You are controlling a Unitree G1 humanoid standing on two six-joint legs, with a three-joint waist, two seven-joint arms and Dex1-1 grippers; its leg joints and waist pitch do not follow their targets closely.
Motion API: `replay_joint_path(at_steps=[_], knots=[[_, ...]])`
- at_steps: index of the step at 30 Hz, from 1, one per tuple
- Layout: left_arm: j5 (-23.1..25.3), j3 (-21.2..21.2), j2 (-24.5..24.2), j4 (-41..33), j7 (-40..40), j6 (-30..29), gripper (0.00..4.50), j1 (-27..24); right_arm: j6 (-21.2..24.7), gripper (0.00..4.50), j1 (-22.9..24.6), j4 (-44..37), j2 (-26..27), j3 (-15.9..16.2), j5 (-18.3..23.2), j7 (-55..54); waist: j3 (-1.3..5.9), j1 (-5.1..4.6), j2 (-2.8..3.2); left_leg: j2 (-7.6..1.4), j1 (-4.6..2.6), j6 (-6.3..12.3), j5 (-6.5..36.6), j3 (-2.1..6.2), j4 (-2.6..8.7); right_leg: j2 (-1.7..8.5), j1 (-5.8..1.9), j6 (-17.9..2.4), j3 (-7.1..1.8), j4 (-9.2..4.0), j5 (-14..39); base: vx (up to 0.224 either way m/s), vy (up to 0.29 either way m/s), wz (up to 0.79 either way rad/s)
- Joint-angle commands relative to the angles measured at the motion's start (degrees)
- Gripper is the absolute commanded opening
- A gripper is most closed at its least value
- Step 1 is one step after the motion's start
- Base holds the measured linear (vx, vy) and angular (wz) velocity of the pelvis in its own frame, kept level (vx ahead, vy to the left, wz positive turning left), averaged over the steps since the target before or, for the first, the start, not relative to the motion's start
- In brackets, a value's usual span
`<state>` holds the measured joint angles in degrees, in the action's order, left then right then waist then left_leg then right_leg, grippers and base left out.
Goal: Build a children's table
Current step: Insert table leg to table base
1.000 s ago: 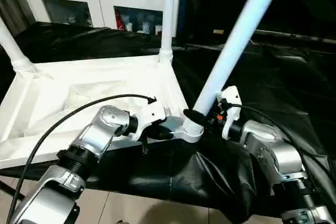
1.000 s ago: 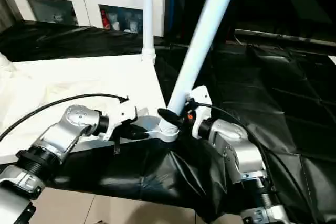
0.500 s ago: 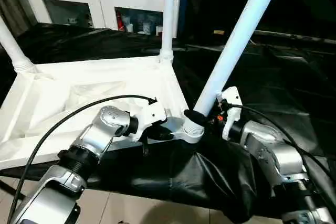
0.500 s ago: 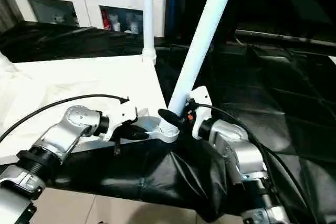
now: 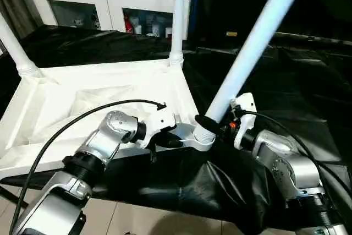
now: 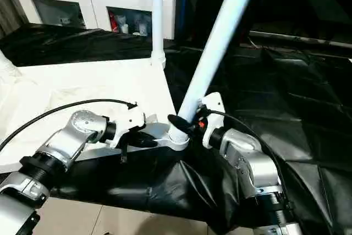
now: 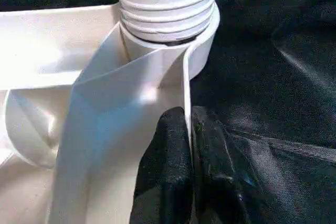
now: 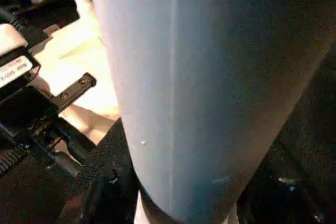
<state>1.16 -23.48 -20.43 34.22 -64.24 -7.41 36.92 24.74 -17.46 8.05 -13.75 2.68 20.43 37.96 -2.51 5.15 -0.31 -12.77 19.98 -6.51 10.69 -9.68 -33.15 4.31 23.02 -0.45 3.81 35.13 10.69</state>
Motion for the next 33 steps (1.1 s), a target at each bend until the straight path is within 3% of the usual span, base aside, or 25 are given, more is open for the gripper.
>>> replay_joint_path(at_steps=[1,2,3,6,7,11,12,14,16,17,20,26,27,29,33], knots=[[2.53,0.54,-1.33,1.28,1.57,0.07,0.0,1.86,2.01,1.91,2.49,1.18,-1.39,0.76,-1.3,0.84,3.0,-0.18,0.6,-0.07,-0.19,-0.55,15.31,-0.22,4.14,2.94,-2.59,-7.96,-2.39,-5.48,18.76,0.0,0.0,0.0],[2.51,0.61,-1.35,1.42,1.68,0.18,0.0,1.94,1.56,1.91,3.19,-0.2,-1.97,1.75,-1.65,1.98,3.09,-0.09,0.65,-0.13,-0.34,-0.52,14.91,-0.3,4.05,2.94,-2.51,-8.2,-2.47,-5.45,17.67,0.0,0.0,0.0],[2.49,0.6,-1.34,1.46,1.65,0.19,0.0,1.97,1.58,1.91,3.37,-0.72,-2.08,1.93,-1.64,2.18,3.19,-0.04,0.29,-0.18,-0.42,-0.34,14.12,-0.43,3.94,2.85,-2.47,-8.85,-2.59,-5.21,15.26,0.0,0.0,0.0],[2.51,0.64,-1.28,1.66,1.79,0.33,0.0,2.06,1.58,1.91,3.67,-1.95,-2.6,2.64,-1.62,2.75,3.21,-0.04,0.49,-0.15,-0.07,-0.1,12.88,-0.35,3.97,2.88,-2.84,-9.47,-2.5,-4.83,13.29,0.0,0.0,0.0],[2.49,0.7,-1.25,1.78,1.87,0.39,0.0,2.09,1.32,1.91,3.95,-2.54,-2.88,2.96,-1.79,2.84,3.2,-0.08,0.28,-0.15,0.01,0.0,12.65,-0.36,4.0,2.85,-2.88,-9.36,-2.48,-4.82,13.14,0.0,0.0,0.0],[2.5,0.8,-1.21,1.89,2.04,0.53,0.0,2.1,1.42,1.91,5.07,-3.01,-0.68,-0.98,0.73,-0.89,2.86,-0.13,0.1,-0.09,-0.04,0.01,15.15,-0.31,4.26,3.11,-2.56,-7.47,-2.43,-5.56,19.94,0.0,0.0,0.0],[2.46,0.91,-1.19,1.98,2.11,0.57,0.0,2.15,1.28,1.91,5.37,-2.93,-0.69,-1.17,0.7,-1.1,2.78,-0.16,0.38,-0.09,-0.11,-0.17,15.89,-0.18,4.36,3.22,-2.53,-6.89,-2.39,-5.76,22.05,0.0,0.0,0.0],[2.56,0.93,-1.21,2.11,2.19,0.71,0.0,2.26,0.95,1.91,5.62,-2.74,-0.83,-1.04,0.31,-1.19,2.65,-0.28,0.35,-0.03,-0.22,-0.29,17.03,-0.16,4.37,3.18,-2.33,-5.86,-2.34,-6.21,24.79,0.0,0.0,0.0],[2.65,0.93,-1.22,2.3,2.18,0.85,0.0,2.41,0.44,1.91,5.79,-2.68,-1.07,-0.57,-0.36,-1.35,2.6,-0.38,0.27,0.07,-0.11,-0.24,17.42,-0.1,4.4,3.16,-2.28,-4.9,-2.24,-6.5,26.85,0.0,0.0,0.0],[2.71,0.9,-1.23,2.44,2.13,0.98,0.0,2.5,0.35,1.91,5.77,-2.9,-1.12,-0.27,-0.52,-1.39,2.62,-0.33,0.55,0.08,-0.24,-0.21,17.5,-0.05,4.38,3.24,-2.15,-4.5,-2.22,-6.62,27.82,0.0,0.0,0.0],[2.95,0.69,-1.32,2.74,2.02,1.36,0.0,2.68,0.15,1.91,5.57,-4.02,-1.31,0.41,-1.19,-1.25,2.6,-0.32,0.33,0.11,-0.2,-0.09,17.16,-0.05,4.39,3.15,-2.07,-3.95,-2.19,-6.77,28.35,0.0,0.0,0.0],[2.92,0.38,-1.6,2.09,1.27,1.56,0.0,2.35,-0.44,1.91,3.37,-3.68,-3.63,3.14,-3.1,1.02,2.64,-0.38,0.27,0.09,-0.08,-0.09,17.1,0.0,4.39,3.12,-2.11,-3.95,-2.14,-6.7,28.04,0.0,0.0,0.0],[2.9,0.34,-1.64,2.12,1.19,1.73,0.0,2.28,-0.74,1.91,2.6,-3.03,-4.06,3.91,-3.87,1.4,2.59,-0.42,-0.19,0.12,0.12,0.09,16.52,0.0,4.39,3.11,-2.18,-4.0,-2.13,-6.48,27.96,0.0,0.0,0.0],[2.93,0.26,-1.74,2.01,1.05,1.83,0.0,2.11,-0.56,1.91,1.21,-1.98,-4.56,4.97,-4.71,2.02,2.65,-0.55,-0.08,0.06,0.08,0.09,16.13,-0.05,4.34,3.19,-2.13,-4.18,-2.17,-6.52,27.84,0.0,0.0,0.0],[3.03,0.1,-1.91,1.34,0.45,1.73,0.0,1.55,-0.2,1.91,-1.63,0.69,-5.67,7.1,-6.68,3.62,2.67,-0.6,-0.45,-0.05,0.04,0.26,15.34,-0.18,4.3,3.15,-2.11,-5.06,-2.26,-6.28,25.98,0.0,0.0,0.0]])
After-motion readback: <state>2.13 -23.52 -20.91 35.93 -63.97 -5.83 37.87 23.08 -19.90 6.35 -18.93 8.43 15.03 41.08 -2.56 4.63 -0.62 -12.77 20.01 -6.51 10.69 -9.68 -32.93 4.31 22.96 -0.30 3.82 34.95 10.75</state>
